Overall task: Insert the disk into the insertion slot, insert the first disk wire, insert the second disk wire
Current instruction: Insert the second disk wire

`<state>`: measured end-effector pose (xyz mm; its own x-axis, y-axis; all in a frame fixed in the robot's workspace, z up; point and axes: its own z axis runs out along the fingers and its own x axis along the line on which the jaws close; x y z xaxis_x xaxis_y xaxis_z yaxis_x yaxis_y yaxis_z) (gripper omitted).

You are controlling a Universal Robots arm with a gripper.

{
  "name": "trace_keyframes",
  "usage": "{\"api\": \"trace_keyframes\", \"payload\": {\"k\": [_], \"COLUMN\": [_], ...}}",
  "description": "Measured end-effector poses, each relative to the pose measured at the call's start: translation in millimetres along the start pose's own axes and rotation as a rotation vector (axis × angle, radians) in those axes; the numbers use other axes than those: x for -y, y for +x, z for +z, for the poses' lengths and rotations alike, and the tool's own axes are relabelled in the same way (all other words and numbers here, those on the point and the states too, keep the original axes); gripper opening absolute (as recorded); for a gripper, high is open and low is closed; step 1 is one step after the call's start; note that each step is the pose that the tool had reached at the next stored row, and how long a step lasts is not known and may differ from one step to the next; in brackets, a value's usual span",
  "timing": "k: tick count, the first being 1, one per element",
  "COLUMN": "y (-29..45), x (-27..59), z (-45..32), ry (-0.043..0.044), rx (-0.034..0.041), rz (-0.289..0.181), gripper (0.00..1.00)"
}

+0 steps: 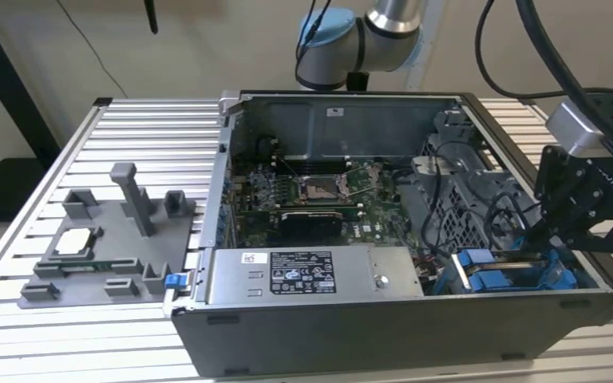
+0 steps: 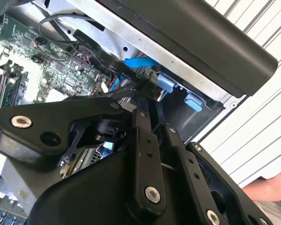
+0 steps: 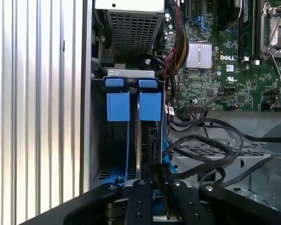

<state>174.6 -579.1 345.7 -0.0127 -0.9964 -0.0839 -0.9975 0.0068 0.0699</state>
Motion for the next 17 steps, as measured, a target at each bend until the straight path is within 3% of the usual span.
{"api": "trace_keyframes", "payload": {"k": [17], "y": [-0.2], "x": [-2.3], "z": [5.0], "ry": [0.0031], "rx": [0.0018], "rz": [0.026], "gripper": [0.00]}}
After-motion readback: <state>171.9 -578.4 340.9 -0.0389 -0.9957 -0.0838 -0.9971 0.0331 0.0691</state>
